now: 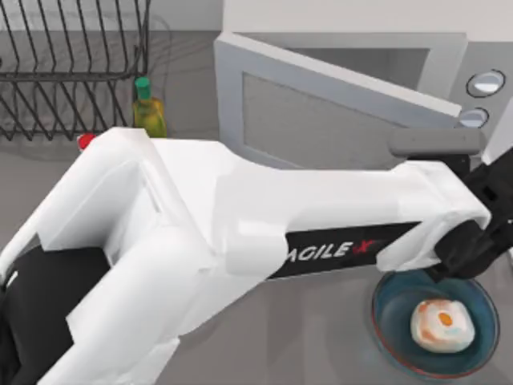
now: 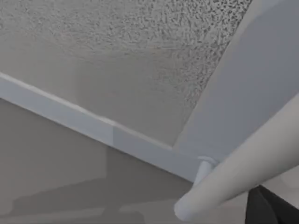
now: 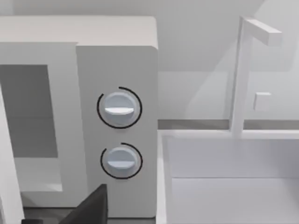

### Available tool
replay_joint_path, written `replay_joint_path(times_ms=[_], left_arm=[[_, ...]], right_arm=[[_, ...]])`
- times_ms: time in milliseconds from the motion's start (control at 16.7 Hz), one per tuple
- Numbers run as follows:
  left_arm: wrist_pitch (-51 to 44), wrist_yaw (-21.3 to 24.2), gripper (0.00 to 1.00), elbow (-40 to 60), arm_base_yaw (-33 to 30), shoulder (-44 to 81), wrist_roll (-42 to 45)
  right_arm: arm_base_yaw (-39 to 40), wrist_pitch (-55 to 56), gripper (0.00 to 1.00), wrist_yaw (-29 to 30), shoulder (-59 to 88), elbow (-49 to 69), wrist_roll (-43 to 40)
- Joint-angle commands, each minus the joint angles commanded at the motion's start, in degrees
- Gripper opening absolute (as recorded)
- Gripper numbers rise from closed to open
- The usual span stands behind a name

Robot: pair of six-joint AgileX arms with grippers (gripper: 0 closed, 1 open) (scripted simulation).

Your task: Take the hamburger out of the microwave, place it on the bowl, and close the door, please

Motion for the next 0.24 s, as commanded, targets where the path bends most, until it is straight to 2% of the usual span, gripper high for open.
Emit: replay_joint_path(times_ms=[240], left_arm=[[1.54,1.92,0.0,4.17,3.84,3.29,4.13]], right_arm=[[0.0,0.0,1.0,0.0,0.0,0.0,0.0]])
